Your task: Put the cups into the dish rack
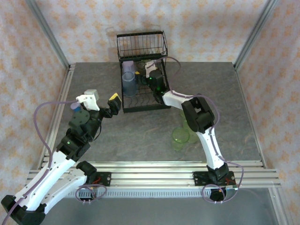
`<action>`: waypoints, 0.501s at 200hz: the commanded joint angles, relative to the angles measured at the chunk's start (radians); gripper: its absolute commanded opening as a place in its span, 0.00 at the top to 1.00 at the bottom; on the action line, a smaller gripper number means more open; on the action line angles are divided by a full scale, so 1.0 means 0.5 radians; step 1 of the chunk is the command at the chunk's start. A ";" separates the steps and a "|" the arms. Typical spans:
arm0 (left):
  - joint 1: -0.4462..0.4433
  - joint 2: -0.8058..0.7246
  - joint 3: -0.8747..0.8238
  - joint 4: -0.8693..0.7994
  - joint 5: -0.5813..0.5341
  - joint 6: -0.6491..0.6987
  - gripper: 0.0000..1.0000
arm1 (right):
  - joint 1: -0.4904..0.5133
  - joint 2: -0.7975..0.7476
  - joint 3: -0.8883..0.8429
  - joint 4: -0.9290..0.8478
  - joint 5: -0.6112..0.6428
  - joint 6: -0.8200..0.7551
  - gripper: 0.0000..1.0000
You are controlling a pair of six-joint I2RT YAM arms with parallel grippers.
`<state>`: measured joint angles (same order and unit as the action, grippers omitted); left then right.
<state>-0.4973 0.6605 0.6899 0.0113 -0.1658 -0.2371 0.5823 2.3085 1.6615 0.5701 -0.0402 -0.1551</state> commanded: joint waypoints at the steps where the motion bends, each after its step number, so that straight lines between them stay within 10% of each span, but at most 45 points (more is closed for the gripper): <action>1: 0.004 -0.014 -0.015 0.024 -0.018 -0.016 0.01 | 0.013 -0.169 -0.097 0.123 0.043 -0.001 0.06; 100: 0.005 0.024 0.055 -0.104 -0.004 -0.036 0.00 | 0.014 -0.890 -0.804 0.101 -0.029 0.266 0.02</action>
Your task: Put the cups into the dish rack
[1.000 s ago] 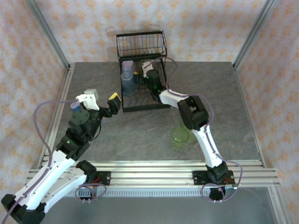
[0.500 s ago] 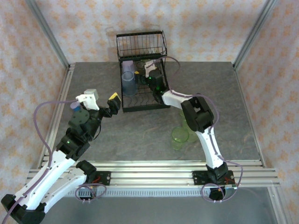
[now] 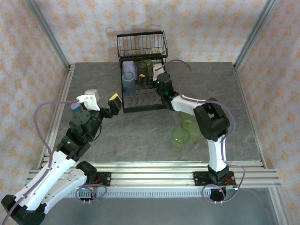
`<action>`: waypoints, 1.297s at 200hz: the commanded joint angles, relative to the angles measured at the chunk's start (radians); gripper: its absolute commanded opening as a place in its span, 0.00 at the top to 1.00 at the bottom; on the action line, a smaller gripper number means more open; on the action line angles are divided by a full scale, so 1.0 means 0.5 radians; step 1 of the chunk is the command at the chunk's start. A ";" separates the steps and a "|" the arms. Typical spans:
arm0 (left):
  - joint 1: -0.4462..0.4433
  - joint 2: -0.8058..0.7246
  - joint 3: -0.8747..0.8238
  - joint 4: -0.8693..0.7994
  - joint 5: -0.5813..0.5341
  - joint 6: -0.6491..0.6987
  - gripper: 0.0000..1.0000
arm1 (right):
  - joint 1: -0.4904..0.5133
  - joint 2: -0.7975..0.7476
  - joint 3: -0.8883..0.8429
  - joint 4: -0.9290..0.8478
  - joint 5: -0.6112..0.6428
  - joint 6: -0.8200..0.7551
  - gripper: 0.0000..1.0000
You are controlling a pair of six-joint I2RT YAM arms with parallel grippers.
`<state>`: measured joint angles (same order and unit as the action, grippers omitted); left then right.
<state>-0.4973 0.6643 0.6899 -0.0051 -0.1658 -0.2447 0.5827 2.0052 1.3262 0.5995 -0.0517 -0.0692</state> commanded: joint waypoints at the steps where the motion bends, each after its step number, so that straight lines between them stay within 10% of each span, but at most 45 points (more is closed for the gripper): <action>1: 0.004 0.017 0.057 -0.075 -0.001 -0.020 0.00 | 0.014 -0.294 -0.138 0.038 -0.003 0.097 0.02; 127: -0.260 0.506 0.577 -0.579 0.462 -0.003 0.01 | -0.445 -1.401 -0.072 -1.963 0.175 0.245 0.01; 259: -1.196 1.851 1.633 -1.406 0.497 -0.044 0.00 | -1.175 -1.728 -0.306 -2.141 -0.134 0.557 0.01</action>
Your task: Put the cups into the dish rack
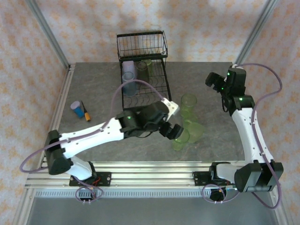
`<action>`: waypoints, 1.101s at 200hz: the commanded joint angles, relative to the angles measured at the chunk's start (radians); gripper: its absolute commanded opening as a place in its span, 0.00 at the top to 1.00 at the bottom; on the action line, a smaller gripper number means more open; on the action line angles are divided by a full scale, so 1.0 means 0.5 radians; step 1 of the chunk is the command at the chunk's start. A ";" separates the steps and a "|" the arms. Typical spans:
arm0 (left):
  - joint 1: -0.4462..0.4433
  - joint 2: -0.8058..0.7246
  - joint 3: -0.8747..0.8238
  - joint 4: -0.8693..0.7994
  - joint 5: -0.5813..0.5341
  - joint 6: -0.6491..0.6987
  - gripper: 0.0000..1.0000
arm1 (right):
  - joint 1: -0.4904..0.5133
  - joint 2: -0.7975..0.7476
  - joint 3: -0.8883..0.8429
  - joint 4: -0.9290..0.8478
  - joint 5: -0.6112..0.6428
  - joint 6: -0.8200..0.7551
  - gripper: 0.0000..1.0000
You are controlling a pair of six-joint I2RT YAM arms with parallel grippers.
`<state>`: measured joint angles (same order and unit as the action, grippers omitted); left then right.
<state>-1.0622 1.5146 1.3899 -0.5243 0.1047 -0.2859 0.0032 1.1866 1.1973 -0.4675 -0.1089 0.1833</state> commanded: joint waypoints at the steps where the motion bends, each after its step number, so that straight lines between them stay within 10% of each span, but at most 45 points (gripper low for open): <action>1: -0.069 0.164 0.245 -0.382 -0.050 0.038 0.01 | -0.016 -0.092 -0.049 -0.007 -0.016 0.051 0.01; 125: -0.118 1.062 1.308 -1.287 0.043 0.050 0.01 | -0.019 -0.216 -0.228 0.125 0.036 0.087 0.01; 220: -0.119 1.215 1.483 -1.449 0.017 0.085 0.01 | -0.019 -0.240 -0.251 0.156 0.057 0.068 0.01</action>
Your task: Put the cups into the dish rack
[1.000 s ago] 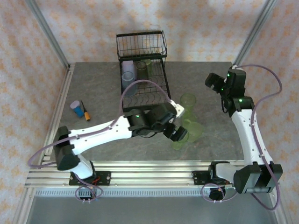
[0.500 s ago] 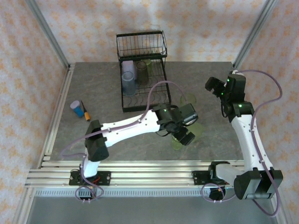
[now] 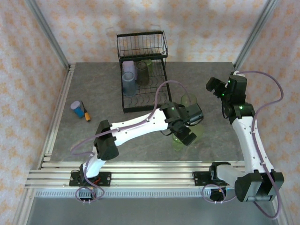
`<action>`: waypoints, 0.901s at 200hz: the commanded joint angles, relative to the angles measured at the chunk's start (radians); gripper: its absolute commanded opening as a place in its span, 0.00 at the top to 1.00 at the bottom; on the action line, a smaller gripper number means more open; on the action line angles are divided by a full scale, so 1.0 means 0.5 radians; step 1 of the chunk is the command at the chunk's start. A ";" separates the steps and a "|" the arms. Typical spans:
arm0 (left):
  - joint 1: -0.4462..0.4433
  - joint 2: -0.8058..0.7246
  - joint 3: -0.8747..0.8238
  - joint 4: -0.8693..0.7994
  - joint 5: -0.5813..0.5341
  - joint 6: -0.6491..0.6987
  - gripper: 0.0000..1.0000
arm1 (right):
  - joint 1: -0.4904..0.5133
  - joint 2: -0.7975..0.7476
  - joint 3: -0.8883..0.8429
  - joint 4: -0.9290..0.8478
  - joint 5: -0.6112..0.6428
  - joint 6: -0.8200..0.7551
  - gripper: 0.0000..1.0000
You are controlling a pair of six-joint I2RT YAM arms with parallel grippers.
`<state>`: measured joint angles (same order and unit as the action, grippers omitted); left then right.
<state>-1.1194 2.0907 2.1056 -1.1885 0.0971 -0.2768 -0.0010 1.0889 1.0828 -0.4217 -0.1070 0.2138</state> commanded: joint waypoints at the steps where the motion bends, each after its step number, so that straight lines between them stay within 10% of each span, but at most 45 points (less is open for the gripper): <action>1: -0.006 0.064 0.051 -0.120 0.034 0.068 0.01 | -0.010 -0.044 -0.023 0.064 0.052 0.006 0.01; 180: -0.004 0.259 0.112 -0.144 0.042 0.125 0.06 | -0.010 -0.066 -0.055 0.092 0.007 0.042 0.01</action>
<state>-1.1194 2.2021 2.1258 -1.2236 0.1307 -0.2329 -0.0010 1.0794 1.0672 -0.4038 -0.1055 0.2218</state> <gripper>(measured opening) 0.964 0.993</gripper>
